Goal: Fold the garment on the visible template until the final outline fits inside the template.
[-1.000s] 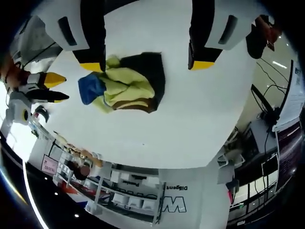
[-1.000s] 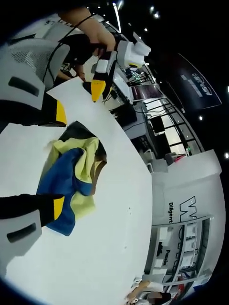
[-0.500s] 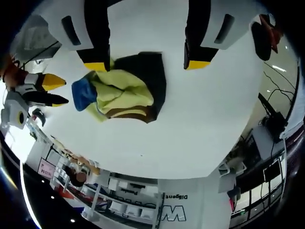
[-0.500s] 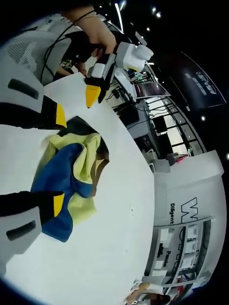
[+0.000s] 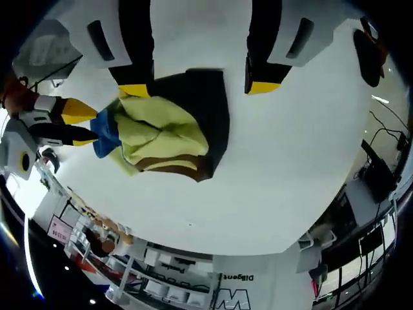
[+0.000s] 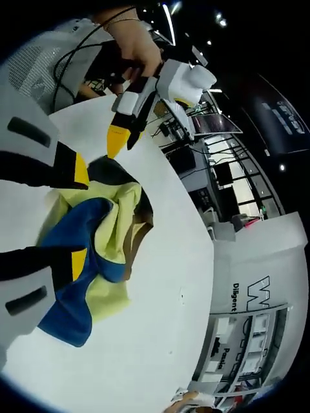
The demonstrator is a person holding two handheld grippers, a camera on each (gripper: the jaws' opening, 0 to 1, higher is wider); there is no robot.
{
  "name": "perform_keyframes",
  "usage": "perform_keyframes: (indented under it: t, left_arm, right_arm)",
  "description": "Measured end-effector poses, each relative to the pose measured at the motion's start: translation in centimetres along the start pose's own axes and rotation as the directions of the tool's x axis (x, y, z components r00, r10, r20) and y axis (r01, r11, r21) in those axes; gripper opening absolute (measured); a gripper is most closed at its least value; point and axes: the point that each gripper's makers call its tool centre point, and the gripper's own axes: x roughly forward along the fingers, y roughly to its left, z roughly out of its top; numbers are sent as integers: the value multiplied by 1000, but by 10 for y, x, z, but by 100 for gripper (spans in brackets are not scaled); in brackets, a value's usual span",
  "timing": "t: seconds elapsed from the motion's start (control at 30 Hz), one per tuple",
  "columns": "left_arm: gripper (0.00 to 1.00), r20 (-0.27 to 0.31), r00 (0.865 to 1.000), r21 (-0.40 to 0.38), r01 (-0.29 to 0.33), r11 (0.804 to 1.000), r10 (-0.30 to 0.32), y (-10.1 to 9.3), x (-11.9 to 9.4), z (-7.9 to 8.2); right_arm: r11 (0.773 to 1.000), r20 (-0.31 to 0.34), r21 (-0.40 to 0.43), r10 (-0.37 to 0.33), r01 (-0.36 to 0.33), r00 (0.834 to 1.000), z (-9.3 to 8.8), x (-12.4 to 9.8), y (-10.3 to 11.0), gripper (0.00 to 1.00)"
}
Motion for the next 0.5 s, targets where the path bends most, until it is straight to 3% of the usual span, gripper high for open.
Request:
perform_keyframes:
  t: [0.4, 0.5]
  left_arm:
    - [52, -22, 1000, -6, -4, 1000, 3, 2, 15, -3]
    - [52, -37, 999, -8, -6, 1000, 5, 4, 22, -7]
  right_arm:
    - [1000, -38, -9, 10, -11, 999, -6, 19, 4, 26]
    - [1000, -51, -3, -9, 8, 999, -9, 24, -1, 21]
